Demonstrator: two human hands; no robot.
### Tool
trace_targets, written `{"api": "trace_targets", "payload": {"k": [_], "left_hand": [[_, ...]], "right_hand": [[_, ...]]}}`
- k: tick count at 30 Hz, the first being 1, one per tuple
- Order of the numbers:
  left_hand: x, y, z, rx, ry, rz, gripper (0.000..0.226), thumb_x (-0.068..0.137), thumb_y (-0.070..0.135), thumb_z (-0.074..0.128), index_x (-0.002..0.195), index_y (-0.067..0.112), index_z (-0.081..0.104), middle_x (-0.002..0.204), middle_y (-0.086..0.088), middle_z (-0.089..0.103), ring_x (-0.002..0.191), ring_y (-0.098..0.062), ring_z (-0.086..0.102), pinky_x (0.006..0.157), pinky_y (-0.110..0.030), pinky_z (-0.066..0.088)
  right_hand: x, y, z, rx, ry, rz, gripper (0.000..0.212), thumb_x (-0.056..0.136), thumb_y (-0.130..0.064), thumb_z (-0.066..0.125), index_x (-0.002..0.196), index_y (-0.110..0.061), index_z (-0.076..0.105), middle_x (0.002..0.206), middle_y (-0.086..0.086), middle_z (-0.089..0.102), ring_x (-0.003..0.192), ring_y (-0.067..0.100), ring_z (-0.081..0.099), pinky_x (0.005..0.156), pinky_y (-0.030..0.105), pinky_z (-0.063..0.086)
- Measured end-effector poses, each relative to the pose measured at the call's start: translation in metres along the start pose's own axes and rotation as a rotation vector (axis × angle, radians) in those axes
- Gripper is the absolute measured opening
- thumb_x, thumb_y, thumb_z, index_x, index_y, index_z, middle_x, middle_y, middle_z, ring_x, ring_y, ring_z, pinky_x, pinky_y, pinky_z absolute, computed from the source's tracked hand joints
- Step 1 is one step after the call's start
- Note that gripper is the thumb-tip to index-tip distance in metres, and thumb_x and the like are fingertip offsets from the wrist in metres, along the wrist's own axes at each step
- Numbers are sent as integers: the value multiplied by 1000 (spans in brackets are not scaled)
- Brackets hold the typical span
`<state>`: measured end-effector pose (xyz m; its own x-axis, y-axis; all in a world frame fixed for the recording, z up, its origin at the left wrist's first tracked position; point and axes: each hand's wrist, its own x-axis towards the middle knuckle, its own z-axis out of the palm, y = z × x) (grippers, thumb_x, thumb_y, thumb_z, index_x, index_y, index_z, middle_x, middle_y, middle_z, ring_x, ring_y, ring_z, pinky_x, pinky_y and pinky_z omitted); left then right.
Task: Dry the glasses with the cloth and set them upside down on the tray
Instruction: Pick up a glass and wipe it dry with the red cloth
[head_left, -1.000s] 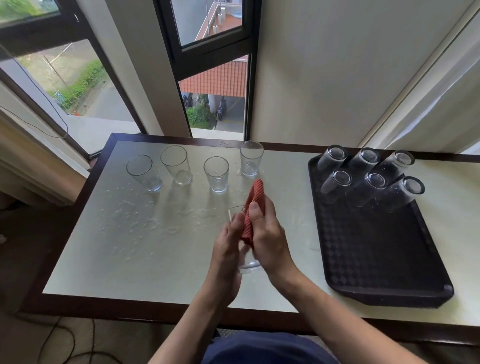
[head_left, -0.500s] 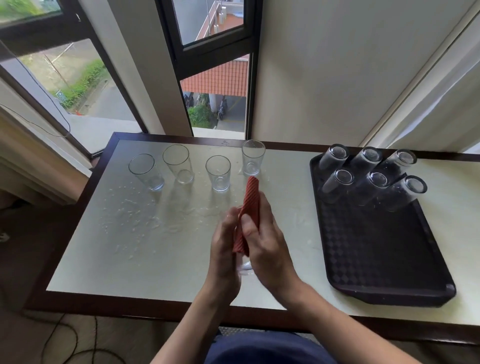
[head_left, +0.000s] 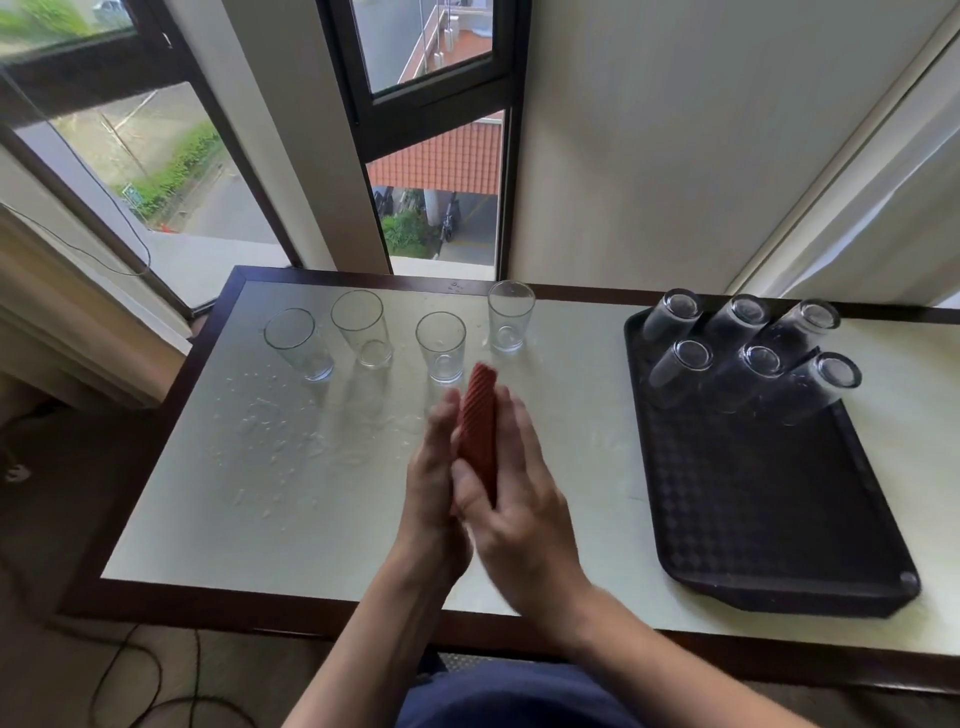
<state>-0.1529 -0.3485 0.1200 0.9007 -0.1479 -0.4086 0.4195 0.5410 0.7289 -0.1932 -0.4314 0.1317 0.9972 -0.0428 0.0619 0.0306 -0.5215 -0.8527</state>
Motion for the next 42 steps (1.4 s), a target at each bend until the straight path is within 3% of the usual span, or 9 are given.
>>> {"api": "trace_targets", "payload": {"k": [3, 7, 12, 16, 20, 25, 29, 34, 42], "left_hand": [[2, 3, -6, -28, 96, -48, 96, 74, 67, 72, 132, -9, 55, 127, -31, 58, 109, -35, 57, 98, -41, 46], [-2, -9, -11, -21, 107, 26, 66, 101, 58, 35, 116, 4, 70, 119, -24, 70, 106, -28, 69, 87, -30, 58], [-1, -7, -1, 126, 6, 79, 78, 61, 53, 90, 119, 5, 68, 109, -13, 74, 103, -23, 71, 77, -35, 58], [9, -8, -8, 131, 90, 163, 99, 50, 50, 96, 127, 4, 56, 104, -12, 72, 94, -21, 73, 76, -30, 56], [8, -7, -16, 137, 155, 197, 114, 34, 66, 94, 129, 17, 53, 104, 7, 71, 83, -6, 73, 65, -21, 55], [-4, -7, -16, 200, 106, 183, 93, 44, 41, 98, 125, 17, 58, 121, -2, 71, 98, -9, 74, 71, -21, 59], [-7, -21, -11, 341, 69, 263, 75, 56, 22, 95, 122, 22, 59, 118, 5, 74, 111, -14, 71, 84, -23, 57], [7, -16, -16, 457, 128, 364, 91, 44, 63, 93, 122, 32, 57, 116, 18, 72, 115, -11, 68, 95, -30, 55], [6, -15, -7, 557, 3, 337, 91, 45, 47, 95, 125, 26, 57, 113, 8, 74, 111, -13, 69, 94, -35, 58]], "right_hand": [[-20, 8, 12, -120, 68, -142, 69, 95, -46, 40, 155, -34, 10, 165, 3, 15, 148, 18, 29, 115, 27, 33], [4, 6, 5, -14, 26, -66, 66, 93, -48, 41, 154, -31, 24, 159, -2, 34, 142, 15, 38, 111, 32, 41], [41, 11, -7, 622, -95, 347, 46, 87, -55, 54, 124, -27, 60, 114, 7, 70, 106, 24, 68, 95, 47, 54], [33, 17, -10, 986, -99, 543, 29, 99, -26, 53, 118, -7, 64, 111, 22, 70, 91, 26, 71, 77, 34, 57], [16, 21, 2, 969, -82, 760, 35, 98, -31, 51, 115, -4, 67, 92, 20, 70, 71, 29, 65, 62, 33, 50], [30, 20, -16, 1324, -84, 997, 40, 93, -35, 55, 87, -2, 78, 97, 21, 74, 79, 33, 72, 80, 42, 55], [40, 28, -22, 1438, -49, 978, 48, 89, -34, 59, 116, 4, 68, 119, 25, 67, 115, 42, 62, 108, 53, 41], [14, 24, -17, 1461, -95, 990, 40, 94, -31, 51, 106, 0, 74, 117, 26, 68, 111, 42, 64, 106, 53, 43], [44, 34, -23, 1397, -49, 987, 53, 97, -39, 39, 112, 1, 71, 119, 28, 67, 114, 46, 61, 100, 53, 44]]}}
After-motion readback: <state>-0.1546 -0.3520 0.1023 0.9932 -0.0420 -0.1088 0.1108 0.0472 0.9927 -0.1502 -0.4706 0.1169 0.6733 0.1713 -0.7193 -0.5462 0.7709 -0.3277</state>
